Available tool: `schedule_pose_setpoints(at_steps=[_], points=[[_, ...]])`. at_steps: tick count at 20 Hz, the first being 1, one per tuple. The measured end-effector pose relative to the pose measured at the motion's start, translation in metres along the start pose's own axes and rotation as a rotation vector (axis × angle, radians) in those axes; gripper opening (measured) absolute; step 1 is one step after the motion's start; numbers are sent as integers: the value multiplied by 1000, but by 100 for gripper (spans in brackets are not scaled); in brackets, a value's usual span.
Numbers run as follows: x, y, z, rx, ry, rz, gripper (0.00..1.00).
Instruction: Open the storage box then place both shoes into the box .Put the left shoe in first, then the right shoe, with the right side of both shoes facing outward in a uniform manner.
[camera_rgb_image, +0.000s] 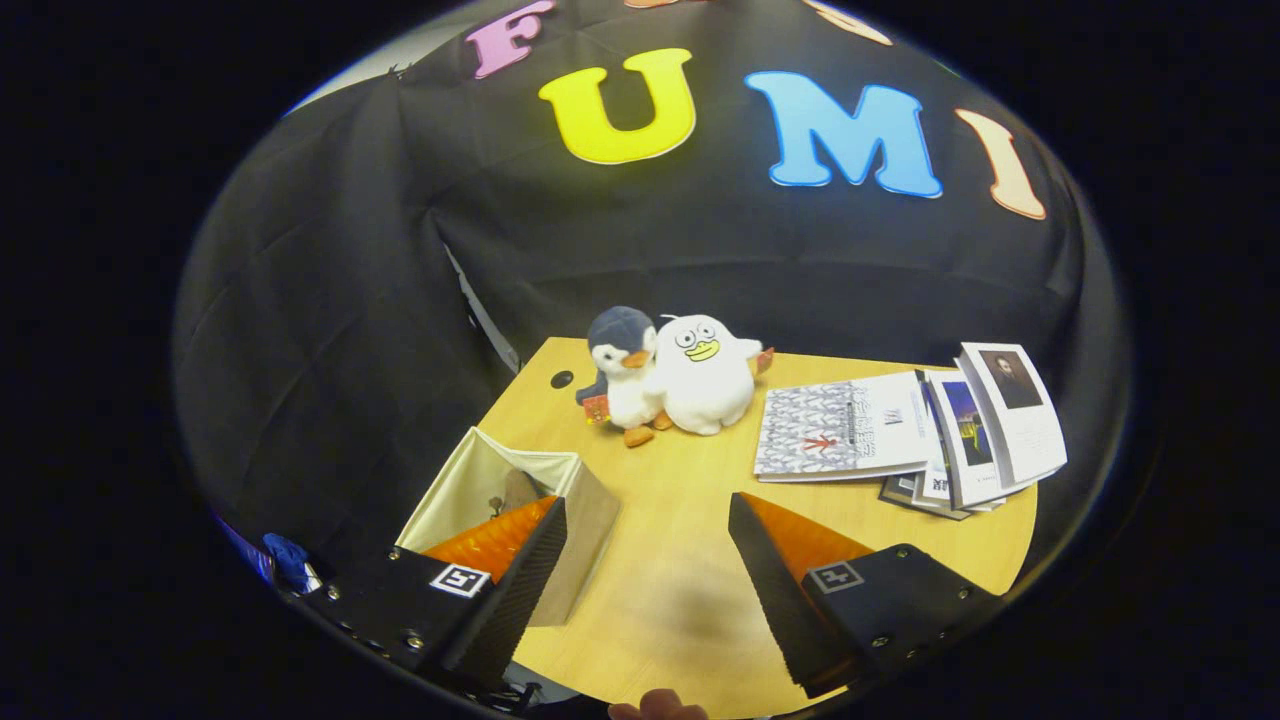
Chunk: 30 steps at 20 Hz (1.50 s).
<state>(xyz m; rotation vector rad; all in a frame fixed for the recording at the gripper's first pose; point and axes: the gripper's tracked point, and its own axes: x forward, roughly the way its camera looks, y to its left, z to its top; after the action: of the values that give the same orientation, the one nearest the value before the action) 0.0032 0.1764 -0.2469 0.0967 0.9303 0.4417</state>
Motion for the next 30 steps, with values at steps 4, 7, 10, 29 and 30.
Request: schedule_pose_setpoints(at_steps=[4, 7, 10, 29, 30], points=[[-15, -53, -20, 53, -6, -63, 100], [-30, -79, -34, 86, -6, -105, 100], [-36, -106, -49, 101, -9, -131, 100], [-21, -219, -218, 175, 251, -244, 100], [-17, -221, -225, 184, 271, -238, 100]])
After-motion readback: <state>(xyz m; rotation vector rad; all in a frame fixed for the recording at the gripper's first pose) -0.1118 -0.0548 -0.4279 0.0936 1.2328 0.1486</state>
